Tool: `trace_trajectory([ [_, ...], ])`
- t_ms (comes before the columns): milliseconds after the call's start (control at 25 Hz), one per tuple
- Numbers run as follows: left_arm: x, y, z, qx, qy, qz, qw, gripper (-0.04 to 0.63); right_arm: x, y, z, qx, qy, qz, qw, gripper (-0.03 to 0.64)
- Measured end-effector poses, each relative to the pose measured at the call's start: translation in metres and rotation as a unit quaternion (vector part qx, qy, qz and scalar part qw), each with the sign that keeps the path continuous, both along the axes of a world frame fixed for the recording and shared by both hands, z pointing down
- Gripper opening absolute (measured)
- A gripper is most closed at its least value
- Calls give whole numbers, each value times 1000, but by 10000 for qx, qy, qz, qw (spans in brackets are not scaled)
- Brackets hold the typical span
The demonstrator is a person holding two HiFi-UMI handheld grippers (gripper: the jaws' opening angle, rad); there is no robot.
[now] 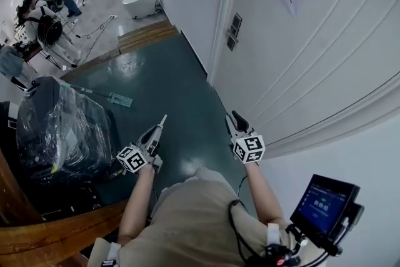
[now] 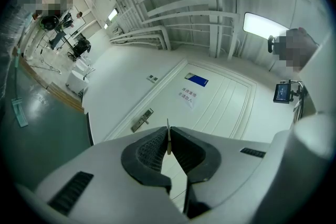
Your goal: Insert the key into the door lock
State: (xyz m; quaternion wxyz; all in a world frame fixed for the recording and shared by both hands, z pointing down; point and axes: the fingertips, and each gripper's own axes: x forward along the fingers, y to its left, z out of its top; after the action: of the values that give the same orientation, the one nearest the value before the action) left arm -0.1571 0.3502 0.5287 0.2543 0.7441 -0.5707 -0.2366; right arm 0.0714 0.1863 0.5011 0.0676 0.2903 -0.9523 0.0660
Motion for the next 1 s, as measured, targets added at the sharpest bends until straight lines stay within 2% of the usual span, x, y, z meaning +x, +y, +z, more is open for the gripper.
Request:
trace_trajectory([
  [160, 3, 0, 1, 24, 91, 39, 9999, 35, 4, -6, -2, 0, 83, 78, 9999, 106],
  [320, -3, -7, 7, 44, 95, 96, 9999, 35, -5, -10, -22, -129, -356, 119, 9992, 106],
  [480, 11, 7, 26, -144, 305, 176, 9993, 35, 3, 3, -3, -382, -225, 173, 9989, 106],
  [640, 16, -12, 15, -98, 170, 206, 9996, 35, 2, -22, 1, -384, -212, 146, 9989, 106],
  [760, 15, -3, 21, -179, 233, 112, 9995, 35, 8, -18, 9, -474, -187, 166, 9986, 106],
  [840, 8, -2, 16, -155, 195, 93, 9996, 35, 1, -13, -2, -389, -354, 65, 9986, 106],
  [920, 9, -25, 8, -149, 93, 97, 9998, 35, -5, -28, -12, -329, -594, -178, 9975, 106],
  [1000, 22, -51, 10, -252, 93, 103, 9996, 35, 1, -50, -8, -369, -600, -368, 9968, 106],
])
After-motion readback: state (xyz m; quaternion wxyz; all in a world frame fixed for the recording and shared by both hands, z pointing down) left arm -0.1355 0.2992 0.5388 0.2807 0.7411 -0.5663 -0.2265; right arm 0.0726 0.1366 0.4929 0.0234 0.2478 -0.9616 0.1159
